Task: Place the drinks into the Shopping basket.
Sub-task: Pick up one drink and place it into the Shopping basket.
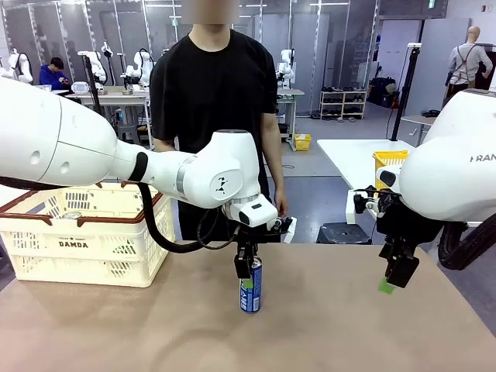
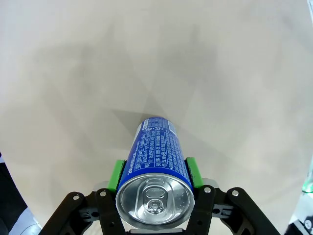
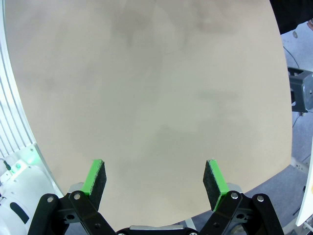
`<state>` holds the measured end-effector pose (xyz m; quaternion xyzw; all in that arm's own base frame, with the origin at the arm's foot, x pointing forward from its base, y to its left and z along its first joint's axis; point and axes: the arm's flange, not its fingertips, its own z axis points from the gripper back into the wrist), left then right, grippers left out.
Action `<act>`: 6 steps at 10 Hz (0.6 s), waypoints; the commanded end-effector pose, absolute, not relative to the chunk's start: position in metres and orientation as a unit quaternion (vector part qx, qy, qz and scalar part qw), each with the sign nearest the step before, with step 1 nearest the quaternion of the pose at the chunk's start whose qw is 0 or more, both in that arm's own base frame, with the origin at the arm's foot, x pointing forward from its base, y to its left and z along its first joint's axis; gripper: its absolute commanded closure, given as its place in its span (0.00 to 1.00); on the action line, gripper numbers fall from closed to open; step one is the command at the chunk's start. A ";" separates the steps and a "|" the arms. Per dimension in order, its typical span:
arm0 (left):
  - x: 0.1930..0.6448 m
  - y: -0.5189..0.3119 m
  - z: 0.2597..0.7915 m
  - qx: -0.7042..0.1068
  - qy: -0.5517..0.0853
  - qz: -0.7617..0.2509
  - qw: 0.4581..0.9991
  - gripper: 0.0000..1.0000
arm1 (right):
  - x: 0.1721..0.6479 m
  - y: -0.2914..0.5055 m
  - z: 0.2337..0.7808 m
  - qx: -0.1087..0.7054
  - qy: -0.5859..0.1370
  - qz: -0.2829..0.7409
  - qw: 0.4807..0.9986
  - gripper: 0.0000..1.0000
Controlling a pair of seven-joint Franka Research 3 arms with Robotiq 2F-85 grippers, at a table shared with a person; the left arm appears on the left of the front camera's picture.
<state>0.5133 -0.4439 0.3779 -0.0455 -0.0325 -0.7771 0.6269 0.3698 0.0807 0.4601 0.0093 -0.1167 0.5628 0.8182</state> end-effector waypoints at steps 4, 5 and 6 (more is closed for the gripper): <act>0.503 -0.442 0.413 -0.071 -0.030 -0.791 0.607 0.96 | 0.370 0.081 0.461 0.006 -0.114 0.562 0.819 0.00; 0.503 -0.441 0.428 -0.064 -0.034 -0.799 0.597 0.96 | 0.370 0.081 0.461 0.006 -0.114 0.562 0.819 0.00; 0.501 -0.439 0.449 -0.059 -0.045 -0.807 0.586 0.96 | 0.370 0.081 0.461 0.006 -0.114 0.562 0.819 0.00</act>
